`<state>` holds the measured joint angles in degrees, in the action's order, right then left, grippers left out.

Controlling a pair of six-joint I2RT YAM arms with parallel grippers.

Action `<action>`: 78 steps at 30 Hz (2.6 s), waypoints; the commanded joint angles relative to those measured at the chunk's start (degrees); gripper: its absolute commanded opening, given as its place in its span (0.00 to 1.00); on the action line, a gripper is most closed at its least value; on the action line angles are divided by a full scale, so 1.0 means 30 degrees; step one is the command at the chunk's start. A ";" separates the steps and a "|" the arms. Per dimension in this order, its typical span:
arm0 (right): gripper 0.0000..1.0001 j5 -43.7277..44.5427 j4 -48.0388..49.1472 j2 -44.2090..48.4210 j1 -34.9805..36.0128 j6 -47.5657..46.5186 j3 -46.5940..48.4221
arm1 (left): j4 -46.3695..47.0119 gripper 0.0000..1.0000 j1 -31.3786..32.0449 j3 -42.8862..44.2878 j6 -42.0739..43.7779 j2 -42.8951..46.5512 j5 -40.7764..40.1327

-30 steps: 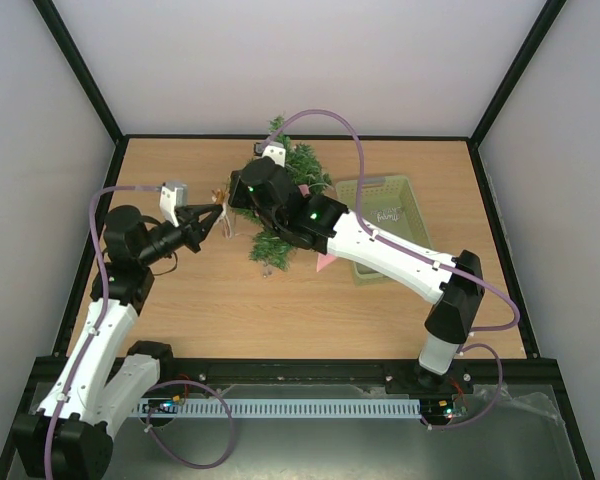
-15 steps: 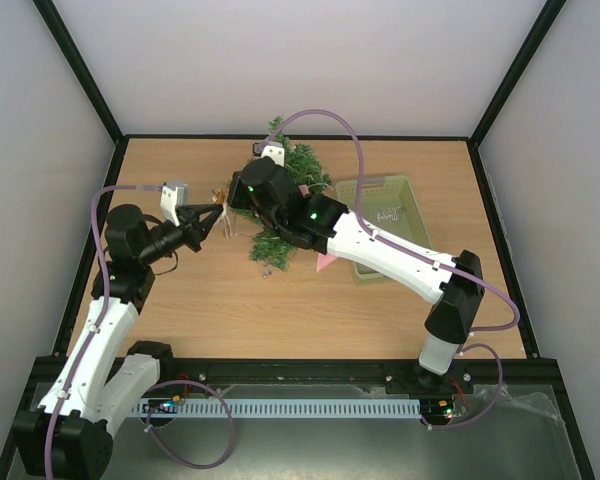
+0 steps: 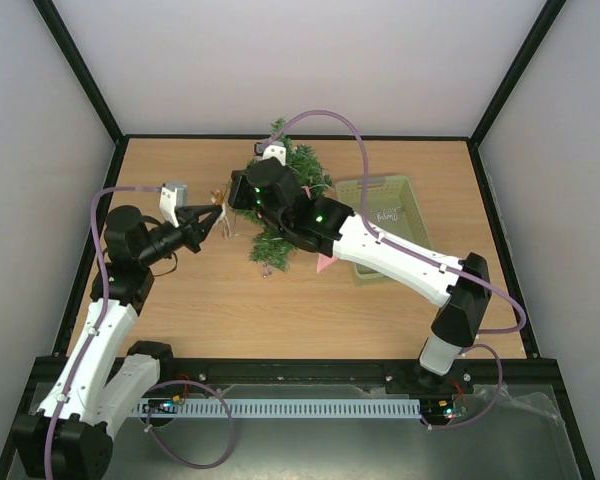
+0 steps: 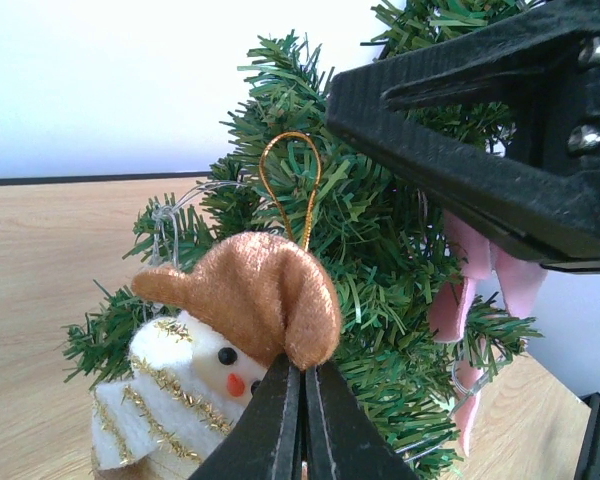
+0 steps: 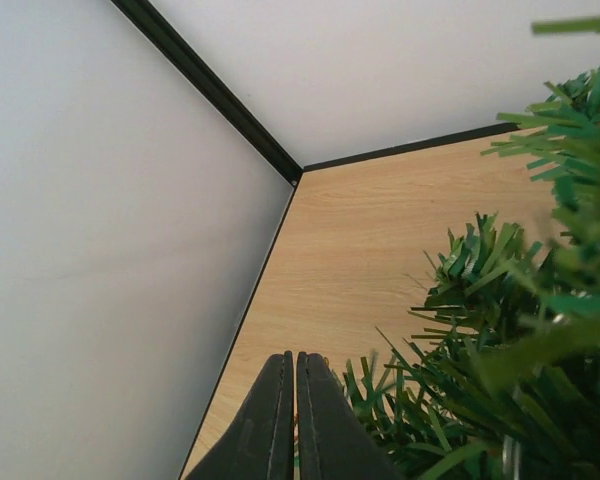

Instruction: Decorate the small christmas tree

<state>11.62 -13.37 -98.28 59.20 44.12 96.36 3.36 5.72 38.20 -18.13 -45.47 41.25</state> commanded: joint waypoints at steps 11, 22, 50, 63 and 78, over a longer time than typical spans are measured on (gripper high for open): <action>0.02 -0.0619 0.0469 0.1319 -0.0133 0.0089 -0.0774 | -0.0344 0.02 -0.0118 0.0459 0.0479 0.0461 0.0013; 0.09 -0.0456 -0.0679 0.0849 -0.0134 0.0568 -0.0012 | 0.0414 0.02 -0.0111 0.0057 0.0823 0.0659 0.0659; 0.21 -0.2763 0.2654 0.5305 -0.0130 0.1378 -0.3579 | -0.1017 0.02 0.0568 0.2775 0.2003 0.2650 0.1519; 0.35 -0.5602 0.8428 0.8053 -0.0134 0.5356 -0.9140 | 0.1104 0.03 0.0988 0.2979 0.0309 0.3413 0.3095; 0.33 -0.7448 1.2574 0.8447 -0.0132 0.7400 -1.0741 | 0.1820 0.02 0.1024 0.2593 -0.0206 0.3344 0.3273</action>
<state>-8.73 18.41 -73.54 59.09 63.99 64.84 6.20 8.51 45.78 -18.48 -35.40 50.00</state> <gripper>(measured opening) 0.358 0.029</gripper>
